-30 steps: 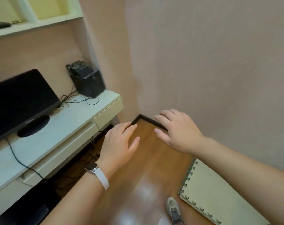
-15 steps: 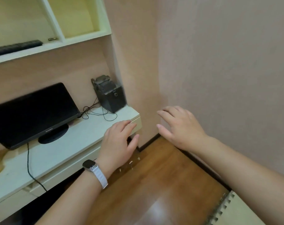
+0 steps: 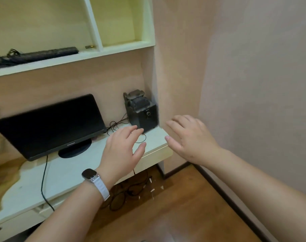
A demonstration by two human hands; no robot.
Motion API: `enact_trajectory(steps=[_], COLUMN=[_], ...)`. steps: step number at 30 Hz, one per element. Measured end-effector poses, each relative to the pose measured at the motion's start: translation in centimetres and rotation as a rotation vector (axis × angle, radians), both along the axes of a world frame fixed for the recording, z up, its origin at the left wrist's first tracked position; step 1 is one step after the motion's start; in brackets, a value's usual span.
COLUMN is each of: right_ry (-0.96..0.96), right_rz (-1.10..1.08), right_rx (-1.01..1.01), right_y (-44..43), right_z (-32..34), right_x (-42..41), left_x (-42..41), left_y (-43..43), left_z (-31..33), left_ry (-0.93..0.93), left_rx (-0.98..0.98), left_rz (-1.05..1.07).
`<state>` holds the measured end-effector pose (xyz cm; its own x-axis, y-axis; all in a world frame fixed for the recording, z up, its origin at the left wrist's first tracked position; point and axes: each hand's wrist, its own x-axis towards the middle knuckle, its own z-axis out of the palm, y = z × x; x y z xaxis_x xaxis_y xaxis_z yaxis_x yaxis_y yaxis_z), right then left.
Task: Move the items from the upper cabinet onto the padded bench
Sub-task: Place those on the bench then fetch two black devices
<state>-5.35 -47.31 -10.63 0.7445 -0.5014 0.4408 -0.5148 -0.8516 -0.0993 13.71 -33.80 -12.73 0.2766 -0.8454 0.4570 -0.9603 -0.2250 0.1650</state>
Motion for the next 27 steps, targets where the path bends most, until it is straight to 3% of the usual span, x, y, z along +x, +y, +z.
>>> enact_trajectory(steps=[14,27], right_ry=[-0.01,-0.026], right_rz=[-0.035,-0.089], right_rx=[-0.155,-0.236], right_y=[-7.9,-17.0], right_z=[3.6,9.0], right_x=[19.5,25.6], left_x=[20.4,27.0], left_y=[-9.5,-18.3], left_z=[2.6,10.5], left_ry=[-0.116,-0.187], left_rx=[-0.156,-0.252], left_rz=[-0.074,-0.116])
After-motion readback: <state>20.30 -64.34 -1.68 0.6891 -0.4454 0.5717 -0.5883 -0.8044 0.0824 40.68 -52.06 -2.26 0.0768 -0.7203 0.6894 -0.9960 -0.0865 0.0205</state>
